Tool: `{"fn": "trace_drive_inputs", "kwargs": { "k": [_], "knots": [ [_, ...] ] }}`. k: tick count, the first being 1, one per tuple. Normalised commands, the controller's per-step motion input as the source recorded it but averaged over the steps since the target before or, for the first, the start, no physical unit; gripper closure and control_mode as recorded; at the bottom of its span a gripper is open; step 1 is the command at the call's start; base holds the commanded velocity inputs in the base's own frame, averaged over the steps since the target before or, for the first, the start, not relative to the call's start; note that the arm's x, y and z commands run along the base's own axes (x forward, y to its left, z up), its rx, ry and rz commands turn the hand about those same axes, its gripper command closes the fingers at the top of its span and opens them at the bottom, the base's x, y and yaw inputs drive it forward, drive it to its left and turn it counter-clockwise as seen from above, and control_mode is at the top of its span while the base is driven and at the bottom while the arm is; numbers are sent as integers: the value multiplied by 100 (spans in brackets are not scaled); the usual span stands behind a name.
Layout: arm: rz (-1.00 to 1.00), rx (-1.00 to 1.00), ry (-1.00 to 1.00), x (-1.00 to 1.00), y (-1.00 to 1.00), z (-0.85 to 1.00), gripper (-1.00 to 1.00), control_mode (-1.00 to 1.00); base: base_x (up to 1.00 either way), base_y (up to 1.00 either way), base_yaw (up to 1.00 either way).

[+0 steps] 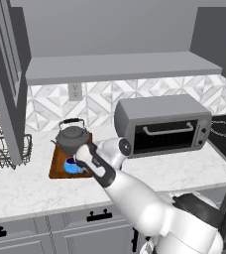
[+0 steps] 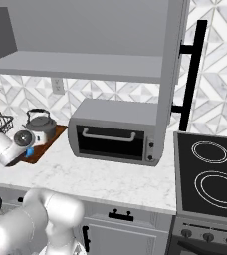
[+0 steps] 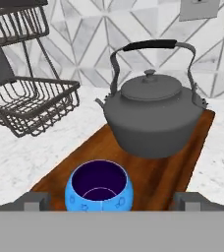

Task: Pick the kettle from the counter and place it on the tray. Then pick the mug from the cabinet and place it on the tray. Then close the cabinet doors.

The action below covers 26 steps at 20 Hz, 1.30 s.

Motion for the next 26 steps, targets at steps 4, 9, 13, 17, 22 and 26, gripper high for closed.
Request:
{"fn": "trace_drive_inputs", "kwargs": {
  "k": [4, 9, 13, 17, 22, 26],
  "knots": [
    [-22, 0, 10, -25, 0, 87, -100, -100, 0, 0, 0],
    [-26, 0, 4, -37, -4, 79, -100, -100, 0, 0, 0],
    [-32, 1, 0, -30, -17, 75, -100, -100, 0, 0, 0],
    [-50, 3, 0, -30, -19, 75, -100, -100, 0, 0, 0],
    [-62, 8, -1, -32, -27, 70, -100, -100, 0, 0, 0],
    [-57, 15, 0, -36, -41, 57, -100, -100, 0, 0, 0]
  ]
}}
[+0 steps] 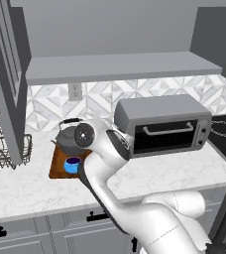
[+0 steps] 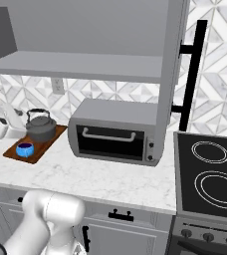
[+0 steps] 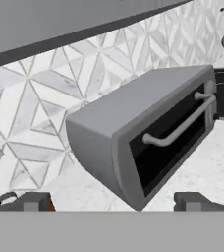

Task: Pick the kettle from the counter and place it on the tray. Then pick the mug from the cabinet and place it on the tray. Then close the cabinet doors.

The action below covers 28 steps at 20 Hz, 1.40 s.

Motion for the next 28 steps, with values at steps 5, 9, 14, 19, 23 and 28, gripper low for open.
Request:
{"fn": "trace_drive_inputs", "kwargs": {
  "k": [5, 9, 14, 19, 23, 28],
  "knots": [
    [-40, 9, -6, -41, -50, 38, -100, -100, 0, 0, 0],
    [-31, 6, -9, -47, -48, 38, -100, -100, 0, 0, 0],
    [-3, 17, -22, -73, -61, 22, -100, -100, 0, 0, 0],
    [1, 10, -31, -83, -58, 13, -100, -100, 0, 0, 0],
    [1, 3, -19, -58, -54, 18, -100, -100, 0, 0, 0],
    [-4, 0, -1, -27, -50, 22, -100, -100, 0, 0, 0]
  ]
}}
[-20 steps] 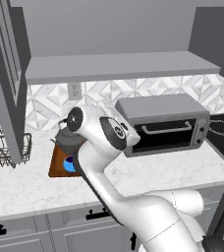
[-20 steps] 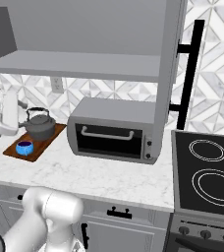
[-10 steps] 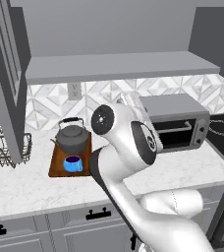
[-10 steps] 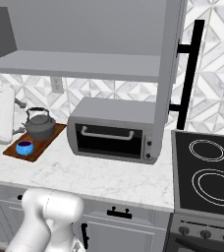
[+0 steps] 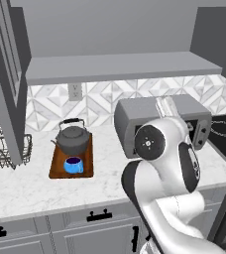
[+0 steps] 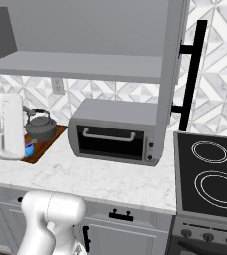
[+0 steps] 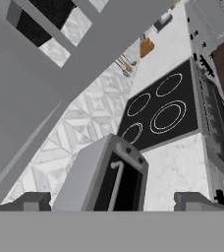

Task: Pick the kettle from the counter and place it on the tray. Then pick the mug from the cabinet and place it on the tray. Then close the cabinet doors.

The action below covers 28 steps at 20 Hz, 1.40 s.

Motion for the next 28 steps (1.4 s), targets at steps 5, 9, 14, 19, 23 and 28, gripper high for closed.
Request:
{"fn": "trace_drive_inputs", "kwargs": {
  "k": [5, 9, 14, 19, 23, 28],
  "knots": [
    [-7, 0, 0, -19, -43, 11, -100, -100, 0, 0, 0],
    [-4, 7, -4, -29, -38, 5, -100, -100, 0, 0, 0],
    [-1, 19, -8, -31, -38, 8, -100, -100, 0, 0, 0],
    [-7, 16, -8, -27, -42, 14, -100, -100, 0, 0, 0],
    [-11, 12, -7, -17, -39, 13, -100, -100, 0, 0, 0],
    [-11, 2, 0, -2, -33, 1, -100, -100, 0, 0, 0]
  ]
}}
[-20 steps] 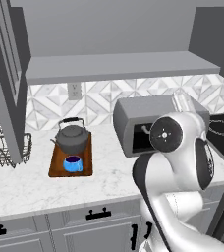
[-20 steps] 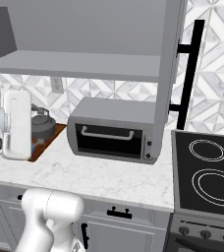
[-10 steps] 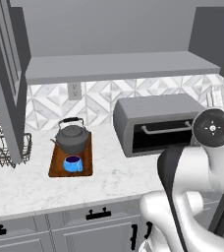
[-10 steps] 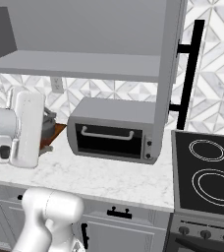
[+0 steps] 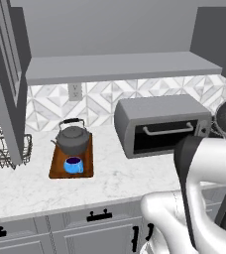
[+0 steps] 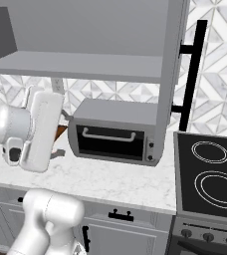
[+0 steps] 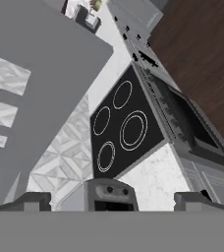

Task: Pick the kettle from the counter and place it on the tray. Then pick the mug from the cabinet and place it on the tray. Then close the cabinet doors.

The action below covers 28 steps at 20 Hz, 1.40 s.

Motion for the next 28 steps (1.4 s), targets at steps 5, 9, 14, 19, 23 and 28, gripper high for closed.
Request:
{"fn": "trace_drive_inputs", "kwargs": {
  "k": [5, 9, 14, 19, 23, 28],
  "knots": [
    [-5, 0, -1, -1, -31, 1, -100, -100, 0, 0, 0],
    [-3, 0, 0, -2, -31, 0, -100, -100, 0, 0, 0],
    [-5, 0, -3, -6, -26, 0, -100, -100, 0, 0, 0],
    [-4, 0, -9, -17, -24, 0, -100, -100, 0, 0, 0],
    [-4, 0, -9, -16, -19, 0, -100, -100, 0, 0, 0],
    [-4, 0, -12, -25, -15, 0, -100, -100, 0, 0, 0]
  ]
}}
